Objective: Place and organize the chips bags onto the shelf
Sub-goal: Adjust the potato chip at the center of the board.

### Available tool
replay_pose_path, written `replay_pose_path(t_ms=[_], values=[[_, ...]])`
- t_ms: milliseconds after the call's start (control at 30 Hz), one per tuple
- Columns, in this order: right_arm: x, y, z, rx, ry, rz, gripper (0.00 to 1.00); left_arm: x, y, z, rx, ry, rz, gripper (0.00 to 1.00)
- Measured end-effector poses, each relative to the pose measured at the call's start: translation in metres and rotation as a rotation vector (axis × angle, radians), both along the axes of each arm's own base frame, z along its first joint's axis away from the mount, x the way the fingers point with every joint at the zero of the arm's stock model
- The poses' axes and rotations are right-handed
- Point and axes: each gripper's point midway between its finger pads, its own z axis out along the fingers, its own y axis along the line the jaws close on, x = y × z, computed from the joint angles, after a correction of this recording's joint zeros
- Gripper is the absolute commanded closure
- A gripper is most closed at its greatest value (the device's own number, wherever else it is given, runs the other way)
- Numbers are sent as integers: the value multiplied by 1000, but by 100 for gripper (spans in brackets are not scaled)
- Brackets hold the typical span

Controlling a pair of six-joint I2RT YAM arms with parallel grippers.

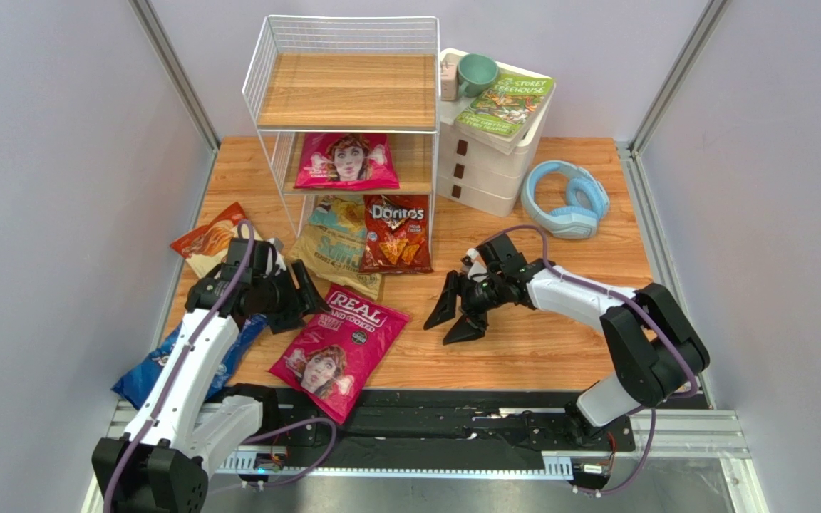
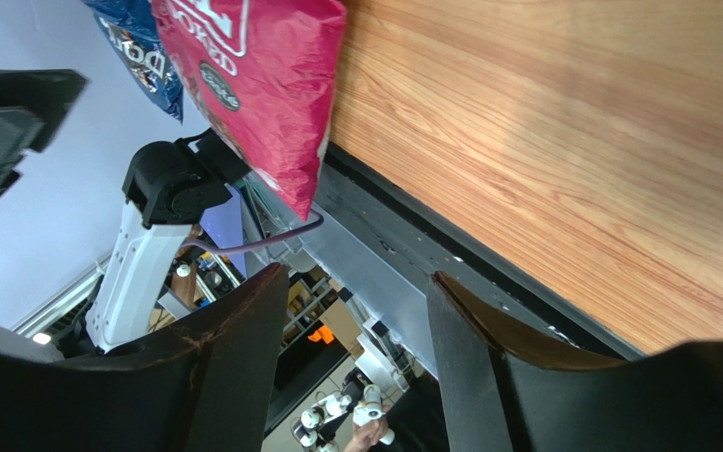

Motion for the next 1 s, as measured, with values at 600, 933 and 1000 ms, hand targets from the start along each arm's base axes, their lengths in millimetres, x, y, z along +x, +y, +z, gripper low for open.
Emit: replay_pose_path(t_ms=[600,933,1000], values=[[-18,77,-32,98,62,49,38,-29,-18,-57,-29,258,9,29],[-23,112,-42,178,48,-9,41,-39,-22,-70,0,284,-5,29],[-23,125,-39,231,42,-24,51,-40,-24,-72,1,285,-14,29]])
